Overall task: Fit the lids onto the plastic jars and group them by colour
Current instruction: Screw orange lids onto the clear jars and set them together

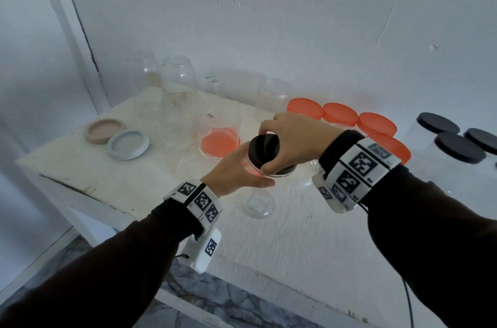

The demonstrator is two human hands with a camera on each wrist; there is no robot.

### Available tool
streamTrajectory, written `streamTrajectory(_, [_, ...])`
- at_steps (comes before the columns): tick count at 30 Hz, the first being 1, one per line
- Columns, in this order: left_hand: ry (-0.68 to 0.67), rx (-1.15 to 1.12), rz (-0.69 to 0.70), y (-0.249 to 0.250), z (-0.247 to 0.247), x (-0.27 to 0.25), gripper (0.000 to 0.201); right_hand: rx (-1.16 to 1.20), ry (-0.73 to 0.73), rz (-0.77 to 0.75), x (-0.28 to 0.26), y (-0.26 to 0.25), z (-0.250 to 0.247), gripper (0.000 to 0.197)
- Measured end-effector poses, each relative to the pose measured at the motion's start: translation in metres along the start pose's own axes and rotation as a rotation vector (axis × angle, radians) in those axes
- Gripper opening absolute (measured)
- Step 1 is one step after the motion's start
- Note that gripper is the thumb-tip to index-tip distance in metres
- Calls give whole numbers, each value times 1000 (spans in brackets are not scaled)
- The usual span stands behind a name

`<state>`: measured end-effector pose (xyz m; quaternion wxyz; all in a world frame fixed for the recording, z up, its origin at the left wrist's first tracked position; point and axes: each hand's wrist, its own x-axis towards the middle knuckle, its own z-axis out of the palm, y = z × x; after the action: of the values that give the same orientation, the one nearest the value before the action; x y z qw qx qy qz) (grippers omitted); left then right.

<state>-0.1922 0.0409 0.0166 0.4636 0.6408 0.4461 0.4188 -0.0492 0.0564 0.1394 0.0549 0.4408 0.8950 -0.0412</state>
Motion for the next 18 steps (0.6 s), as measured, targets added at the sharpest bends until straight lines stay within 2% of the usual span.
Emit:
streamTrajectory(3, [2, -11, -6, 0, 0, -2, 70, -34, 130, 58, -2, -7, 7, 63])
streamTrajectory(5, [-5, -8, -8, 1, -2, -2, 72, -96, 143, 80, -2, -7, 7, 68])
streamTrajectory(7, [-28, 14, -8, 2, -4, 0, 75, -113, 18, 66, -2, -3, 2, 75])
streamTrajectory(9, [-45, 43, -6, 3, -5, 0, 72, 13, -190, -5, -3, 3, -8, 78])
streamTrajectory(11, [-52, 48, 3, 4, -5, 0, 69, 85, -278, -75, -4, 5, -14, 80])
streamTrajectory(15, [-6, 31, 16, 3, -1, -2, 65, 57, -119, -37, -2, 2, -7, 68])
streamTrajectory(18, [4, 1, 14, 0, 1, -3, 70, 65, 52, -4, -3, -3, 5, 58])
